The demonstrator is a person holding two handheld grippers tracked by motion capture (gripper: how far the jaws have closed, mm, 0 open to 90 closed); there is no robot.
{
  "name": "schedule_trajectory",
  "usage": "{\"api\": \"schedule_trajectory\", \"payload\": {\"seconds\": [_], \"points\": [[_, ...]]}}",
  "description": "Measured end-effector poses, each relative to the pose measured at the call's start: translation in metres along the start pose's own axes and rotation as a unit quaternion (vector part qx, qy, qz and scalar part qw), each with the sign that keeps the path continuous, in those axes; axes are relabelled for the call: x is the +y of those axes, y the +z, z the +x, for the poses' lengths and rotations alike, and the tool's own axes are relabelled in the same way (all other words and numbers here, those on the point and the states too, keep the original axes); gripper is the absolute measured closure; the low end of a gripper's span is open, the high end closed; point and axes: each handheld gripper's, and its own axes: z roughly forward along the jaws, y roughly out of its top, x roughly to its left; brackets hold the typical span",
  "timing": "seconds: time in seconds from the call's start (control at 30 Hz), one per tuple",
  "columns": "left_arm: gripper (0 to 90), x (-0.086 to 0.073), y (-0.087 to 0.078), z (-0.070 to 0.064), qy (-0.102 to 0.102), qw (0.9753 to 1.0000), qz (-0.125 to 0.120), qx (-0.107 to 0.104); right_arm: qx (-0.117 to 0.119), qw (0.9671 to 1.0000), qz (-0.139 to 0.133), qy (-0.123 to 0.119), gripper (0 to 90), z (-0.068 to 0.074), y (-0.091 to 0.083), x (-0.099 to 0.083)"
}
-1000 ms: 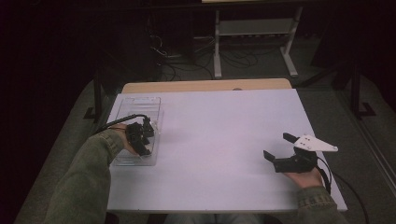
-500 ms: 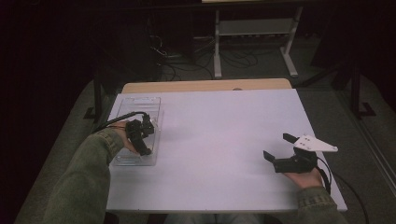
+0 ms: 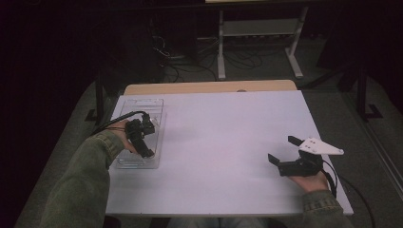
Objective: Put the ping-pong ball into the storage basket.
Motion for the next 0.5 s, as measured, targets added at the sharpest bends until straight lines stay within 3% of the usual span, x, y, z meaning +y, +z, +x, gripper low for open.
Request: {"api": "schedule_trajectory", "payload": {"seconds": [0.23, 0.5], "points": [[1.2, -0.005, -0.009, 0.000, -0.020, 0.9995, -0.018, 0.014, -0.002, 1.0000, 0.000, -0.001, 0.0, 0.000, -0.001, 0.000], [0.0, -0.006, -0.020, -0.004, -0.021, 0.9984, -0.045, 0.026, -0.003, 1.0000, 0.001, -0.002, 0.0, 0.001, -0.001, 0.000]]}}
